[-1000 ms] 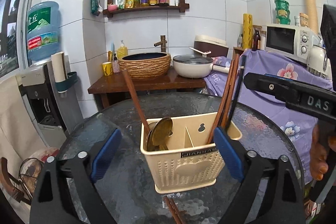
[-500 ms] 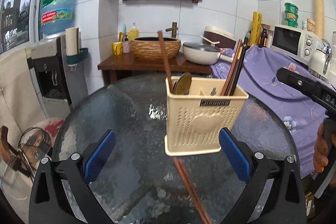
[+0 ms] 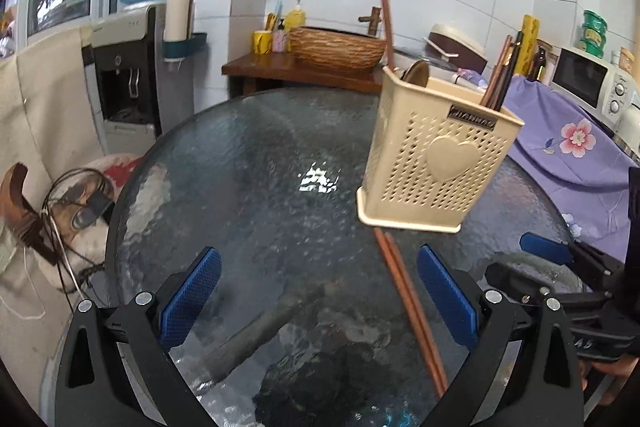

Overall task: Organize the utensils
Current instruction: 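Withdraw both tools from the holder toward the two wooden chopsticks on the table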

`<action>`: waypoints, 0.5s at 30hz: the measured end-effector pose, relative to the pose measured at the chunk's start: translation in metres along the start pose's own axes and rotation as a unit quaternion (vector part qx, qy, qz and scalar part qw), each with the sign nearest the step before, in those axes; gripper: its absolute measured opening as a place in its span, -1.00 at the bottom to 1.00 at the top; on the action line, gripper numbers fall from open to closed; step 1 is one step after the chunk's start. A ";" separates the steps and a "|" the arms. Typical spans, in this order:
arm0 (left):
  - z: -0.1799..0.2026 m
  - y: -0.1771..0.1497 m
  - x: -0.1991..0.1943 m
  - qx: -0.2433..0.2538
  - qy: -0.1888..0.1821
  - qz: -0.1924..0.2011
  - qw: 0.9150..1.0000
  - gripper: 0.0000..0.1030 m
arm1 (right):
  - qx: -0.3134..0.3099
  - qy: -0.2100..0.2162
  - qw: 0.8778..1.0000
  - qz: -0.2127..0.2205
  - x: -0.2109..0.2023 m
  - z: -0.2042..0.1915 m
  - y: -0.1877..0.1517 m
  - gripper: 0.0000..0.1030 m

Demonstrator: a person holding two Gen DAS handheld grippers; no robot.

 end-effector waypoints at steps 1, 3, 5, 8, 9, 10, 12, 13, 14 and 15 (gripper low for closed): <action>-0.003 -0.003 0.000 -0.004 0.004 -0.002 1.000 0.87 | 0.001 -0.001 1.000 -0.010 0.005 -0.001 -0.006 0.52; -0.007 -0.007 0.002 -0.009 0.007 -0.007 1.000 0.87 | 0.007 0.000 1.000 -0.024 0.012 -0.002 -0.013 0.52; -0.010 -0.012 0.004 -0.011 0.012 -0.015 1.000 0.87 | 0.012 -0.002 0.999 -0.037 0.018 -0.002 -0.020 0.52; -0.012 -0.019 0.006 -0.006 0.017 -0.022 1.000 0.87 | 0.004 -0.010 0.999 -0.048 0.025 -0.004 -0.028 0.52; -0.012 -0.020 0.006 -0.006 0.019 -0.022 1.000 0.87 | -0.003 -0.016 0.999 -0.048 0.026 -0.005 -0.030 0.52; -0.013 -0.022 0.007 -0.005 0.019 -0.024 1.000 0.87 | -0.009 -0.022 0.998 -0.051 0.027 -0.005 -0.032 0.52; -0.013 -0.024 0.009 -0.006 0.015 -0.026 1.000 0.87 | -0.011 -0.022 0.998 -0.056 0.030 -0.007 -0.034 0.52; -0.013 -0.025 0.009 -0.007 0.013 -0.027 1.000 0.87 | -0.010 -0.020 0.998 -0.060 0.032 -0.009 -0.035 0.52; -0.012 -0.026 0.010 -0.006 0.013 -0.028 0.999 0.87 | -0.013 -0.021 0.998 -0.063 0.034 -0.010 -0.035 0.52; -0.012 -0.027 0.011 -0.005 0.013 -0.029 0.999 0.87 | -0.016 -0.023 0.997 -0.066 0.036 -0.012 -0.036 0.52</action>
Point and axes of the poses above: each gripper's, at about its wrist camera, not at the fingertips, and x roughly the way its jaws point, z to its right, y to its top, the point moved 9 cm from there along x, roughly the way its jaws point, and after that the axes turned 2 degrees about z, right-handed, at the moved point
